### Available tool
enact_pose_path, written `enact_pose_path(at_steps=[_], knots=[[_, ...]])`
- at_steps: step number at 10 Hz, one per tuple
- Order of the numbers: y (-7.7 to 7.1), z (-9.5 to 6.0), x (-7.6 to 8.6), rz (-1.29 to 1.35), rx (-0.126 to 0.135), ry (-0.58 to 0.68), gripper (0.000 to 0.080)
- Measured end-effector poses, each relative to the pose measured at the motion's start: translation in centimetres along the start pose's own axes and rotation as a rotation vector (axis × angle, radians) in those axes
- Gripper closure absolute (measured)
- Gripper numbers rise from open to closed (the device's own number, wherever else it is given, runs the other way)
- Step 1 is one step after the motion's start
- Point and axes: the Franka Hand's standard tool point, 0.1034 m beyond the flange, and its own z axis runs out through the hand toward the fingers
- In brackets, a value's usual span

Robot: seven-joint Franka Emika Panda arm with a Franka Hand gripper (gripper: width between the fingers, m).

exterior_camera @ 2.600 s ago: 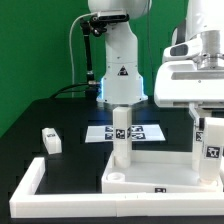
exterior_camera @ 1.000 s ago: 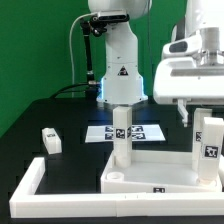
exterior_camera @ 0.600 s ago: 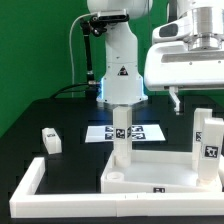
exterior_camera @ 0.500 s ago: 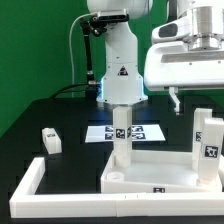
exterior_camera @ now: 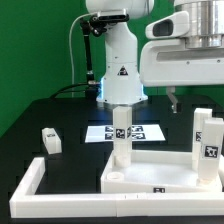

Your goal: Assemble desk

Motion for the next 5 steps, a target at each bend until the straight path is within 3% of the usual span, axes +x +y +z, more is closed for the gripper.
enact_pose_path(at_steps=[2,5], knots=[[0.1,0.4,1.0,0.028,-0.024,-0.031,0.0151],[-1.0,0.1,1.4,0.051,-0.038,0.0,0.0151]])
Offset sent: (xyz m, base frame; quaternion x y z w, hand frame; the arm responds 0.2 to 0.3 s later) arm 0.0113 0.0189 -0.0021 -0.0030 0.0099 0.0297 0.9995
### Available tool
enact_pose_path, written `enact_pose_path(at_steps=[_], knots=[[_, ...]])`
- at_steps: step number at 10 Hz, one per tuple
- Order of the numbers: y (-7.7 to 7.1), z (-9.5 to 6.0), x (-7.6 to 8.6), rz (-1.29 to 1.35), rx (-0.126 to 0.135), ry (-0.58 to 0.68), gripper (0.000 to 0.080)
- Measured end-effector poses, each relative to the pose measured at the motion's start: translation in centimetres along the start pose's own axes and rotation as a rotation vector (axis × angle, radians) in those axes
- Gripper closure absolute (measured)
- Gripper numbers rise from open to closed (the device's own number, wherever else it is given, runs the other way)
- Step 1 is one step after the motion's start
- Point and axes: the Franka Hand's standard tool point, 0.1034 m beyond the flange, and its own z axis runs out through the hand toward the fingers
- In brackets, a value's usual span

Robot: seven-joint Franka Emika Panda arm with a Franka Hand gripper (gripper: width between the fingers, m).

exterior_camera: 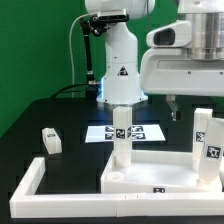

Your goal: Assemble desk

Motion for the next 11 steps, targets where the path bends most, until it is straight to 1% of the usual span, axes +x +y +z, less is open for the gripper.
enact_pose_path(at_steps=[1,3,4,5,9,10,11], knots=[[-0.1,-0.2,0.2,0.001,-0.004,0.006,0.0151],[-0.1,-0.1,0.1,-0.001,-0.012,0.011,0.0151],[-0.3,0.3,0.2,0.009,-0.016,0.018,0.0151],[-0.9,0.5,0.2,0.024,-0.018,0.032,0.0151],[-1.1,1.0,-0.1,0.025,-0.042,0.035,0.0151],[-1.2,1.4,-0.1,0.02,-0.045,0.048,0.0151],[-1.5,2.0,-0.5,0.019,-0.047,0.063,0.0151]])
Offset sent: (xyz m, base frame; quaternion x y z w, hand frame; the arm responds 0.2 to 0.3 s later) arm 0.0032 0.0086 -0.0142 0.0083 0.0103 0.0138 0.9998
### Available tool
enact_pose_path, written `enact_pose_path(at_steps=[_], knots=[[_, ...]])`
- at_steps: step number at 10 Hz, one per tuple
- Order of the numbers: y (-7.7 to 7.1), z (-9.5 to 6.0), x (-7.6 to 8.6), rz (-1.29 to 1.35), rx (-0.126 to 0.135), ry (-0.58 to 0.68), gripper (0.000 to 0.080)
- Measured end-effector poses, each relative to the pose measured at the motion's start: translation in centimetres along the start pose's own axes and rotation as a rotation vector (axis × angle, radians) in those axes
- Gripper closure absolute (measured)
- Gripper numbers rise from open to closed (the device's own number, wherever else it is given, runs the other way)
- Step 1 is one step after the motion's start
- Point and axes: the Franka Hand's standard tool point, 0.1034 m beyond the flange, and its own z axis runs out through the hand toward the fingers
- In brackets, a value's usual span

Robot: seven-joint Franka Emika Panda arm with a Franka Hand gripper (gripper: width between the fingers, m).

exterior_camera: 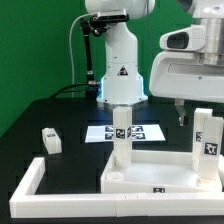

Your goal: Assemble desk

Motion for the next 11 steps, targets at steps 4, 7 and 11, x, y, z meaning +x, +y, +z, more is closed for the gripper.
enact_pose_path(at_steps=[4,7,11], knots=[[-0.28,0.33,-0.74,0.018,-0.012,0.003,0.0151],[-0.21,0.38,-0.71,0.094,-0.012,0.003,0.0392],[0.16,0.49,-0.36,0.451,-0.012,0.015,0.0511]])
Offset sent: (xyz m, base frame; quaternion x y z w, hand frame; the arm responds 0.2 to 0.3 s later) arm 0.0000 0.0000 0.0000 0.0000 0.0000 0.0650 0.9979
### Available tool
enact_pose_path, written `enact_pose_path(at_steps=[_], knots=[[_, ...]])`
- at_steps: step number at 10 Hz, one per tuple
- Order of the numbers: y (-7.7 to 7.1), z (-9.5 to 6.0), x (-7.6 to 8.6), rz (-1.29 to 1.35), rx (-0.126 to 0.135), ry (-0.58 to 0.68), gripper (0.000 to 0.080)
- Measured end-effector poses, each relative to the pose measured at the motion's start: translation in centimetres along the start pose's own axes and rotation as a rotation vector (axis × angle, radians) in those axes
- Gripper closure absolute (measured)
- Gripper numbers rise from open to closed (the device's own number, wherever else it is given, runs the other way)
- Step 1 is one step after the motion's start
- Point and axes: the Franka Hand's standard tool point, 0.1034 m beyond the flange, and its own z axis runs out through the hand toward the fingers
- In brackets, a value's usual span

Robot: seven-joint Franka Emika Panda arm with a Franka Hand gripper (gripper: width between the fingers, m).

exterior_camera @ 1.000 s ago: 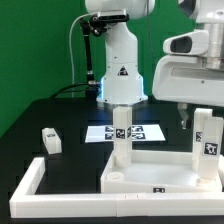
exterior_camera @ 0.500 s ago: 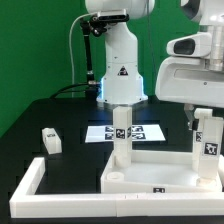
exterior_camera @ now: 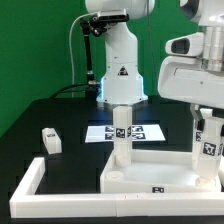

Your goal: Assemble desk

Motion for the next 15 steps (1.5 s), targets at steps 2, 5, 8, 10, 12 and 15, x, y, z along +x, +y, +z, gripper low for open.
enact_pose_path(at_steps=[2,5,8,10,12,15], knots=[[0.02,0.1,0.65,0.228,0.007,-0.001,0.0511],[0.27,0.17,0.59,0.663,0.062,-0.026,0.0509],[0.61,0.2,0.59,0.906,0.096,-0.056,0.0509],[0.44,0.19,0.47,1.005,0.094,-0.061,0.0509],[0.41,0.2,0.48,1.031,0.095,-0.061,0.0509],[0.38,0.33,0.12,0.775,0.083,-0.029,0.0183]])
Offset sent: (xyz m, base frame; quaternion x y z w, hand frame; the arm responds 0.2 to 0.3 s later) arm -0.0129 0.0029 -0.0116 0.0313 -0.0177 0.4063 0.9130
